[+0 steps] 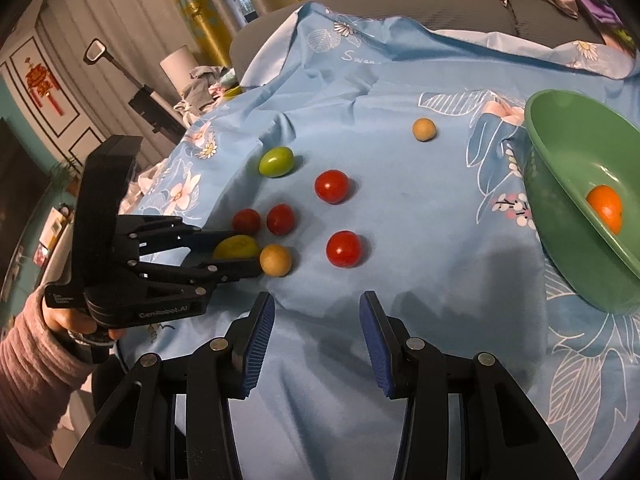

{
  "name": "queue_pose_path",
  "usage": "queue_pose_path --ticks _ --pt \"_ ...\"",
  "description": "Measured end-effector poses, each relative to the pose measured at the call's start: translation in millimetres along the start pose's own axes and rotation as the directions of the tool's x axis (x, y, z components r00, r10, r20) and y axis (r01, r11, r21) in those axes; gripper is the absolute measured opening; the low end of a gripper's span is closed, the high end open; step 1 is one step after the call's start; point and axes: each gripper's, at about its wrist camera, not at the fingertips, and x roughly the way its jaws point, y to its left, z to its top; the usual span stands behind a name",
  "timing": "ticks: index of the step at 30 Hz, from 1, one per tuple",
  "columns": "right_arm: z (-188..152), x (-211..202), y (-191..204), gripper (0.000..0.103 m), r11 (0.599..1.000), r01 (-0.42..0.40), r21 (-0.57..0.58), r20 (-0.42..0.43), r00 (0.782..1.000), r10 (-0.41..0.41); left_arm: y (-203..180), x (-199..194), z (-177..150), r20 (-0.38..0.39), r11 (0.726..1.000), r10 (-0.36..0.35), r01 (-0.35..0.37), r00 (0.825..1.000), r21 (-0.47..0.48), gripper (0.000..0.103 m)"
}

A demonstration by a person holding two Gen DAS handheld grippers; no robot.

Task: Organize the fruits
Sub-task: 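Lift the yellow fruit with the left tool while the right tool grips the green oval fruit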

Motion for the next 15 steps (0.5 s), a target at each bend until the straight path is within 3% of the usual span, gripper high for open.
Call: queue_pose_path --ticks 7,15 --pt "16 12 4 0.045 1.0 -0.01 -0.029 0.011 1.0 0.01 15 -40 -7 0.14 0.984 -0.067 0.088 0.988 -0.153 0.035" --pt "68 50 28 0.045 0.988 -0.033 -0.15 0.036 0.999 0.039 38 -67 -11 0.221 0.965 -0.038 0.092 0.975 -0.244 0.035"
